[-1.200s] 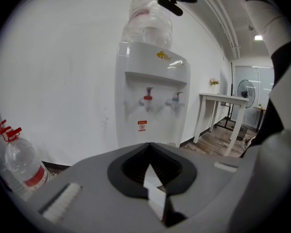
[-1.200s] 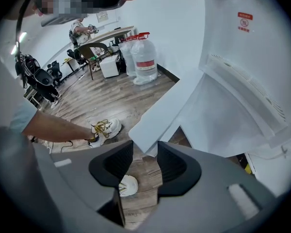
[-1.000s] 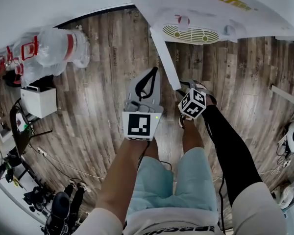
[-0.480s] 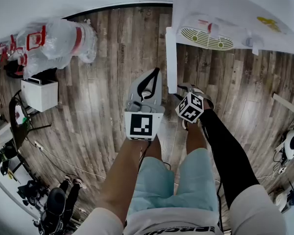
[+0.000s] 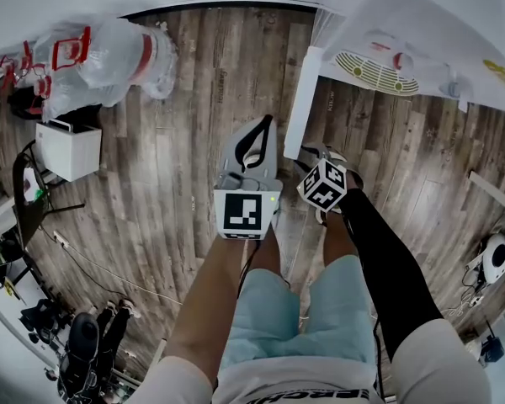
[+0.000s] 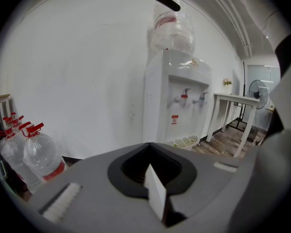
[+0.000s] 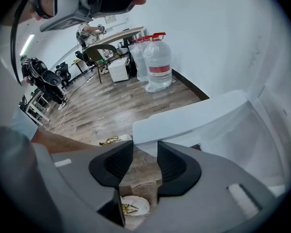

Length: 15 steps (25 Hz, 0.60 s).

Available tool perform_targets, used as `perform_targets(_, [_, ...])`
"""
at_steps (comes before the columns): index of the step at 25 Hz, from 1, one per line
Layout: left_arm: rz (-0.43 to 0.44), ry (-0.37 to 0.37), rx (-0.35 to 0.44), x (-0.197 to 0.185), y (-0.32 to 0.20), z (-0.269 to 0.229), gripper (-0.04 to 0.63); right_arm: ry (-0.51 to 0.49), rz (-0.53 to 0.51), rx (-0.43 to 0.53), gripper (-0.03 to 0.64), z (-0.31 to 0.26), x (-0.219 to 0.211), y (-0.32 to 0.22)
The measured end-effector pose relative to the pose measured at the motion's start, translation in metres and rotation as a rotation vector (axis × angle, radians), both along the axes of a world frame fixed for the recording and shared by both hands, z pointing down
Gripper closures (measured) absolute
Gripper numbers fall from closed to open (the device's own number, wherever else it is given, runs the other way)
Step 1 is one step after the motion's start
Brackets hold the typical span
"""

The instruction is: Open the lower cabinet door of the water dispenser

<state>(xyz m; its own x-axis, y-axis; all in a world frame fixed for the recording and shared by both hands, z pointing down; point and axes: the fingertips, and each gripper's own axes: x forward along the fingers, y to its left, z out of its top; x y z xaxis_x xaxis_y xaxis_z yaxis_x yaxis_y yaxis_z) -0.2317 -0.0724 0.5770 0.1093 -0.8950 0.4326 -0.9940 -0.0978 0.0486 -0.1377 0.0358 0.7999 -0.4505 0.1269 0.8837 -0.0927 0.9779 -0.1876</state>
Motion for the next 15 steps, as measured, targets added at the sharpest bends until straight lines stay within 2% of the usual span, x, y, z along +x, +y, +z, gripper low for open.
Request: perform_targets(15, [-0.075, -0.010, 0.005, -0.064, 0.024, 0.002, 0.540, -0.005, -0.056, 0.038, 0.460, -0.001, -0.060, 0.002])
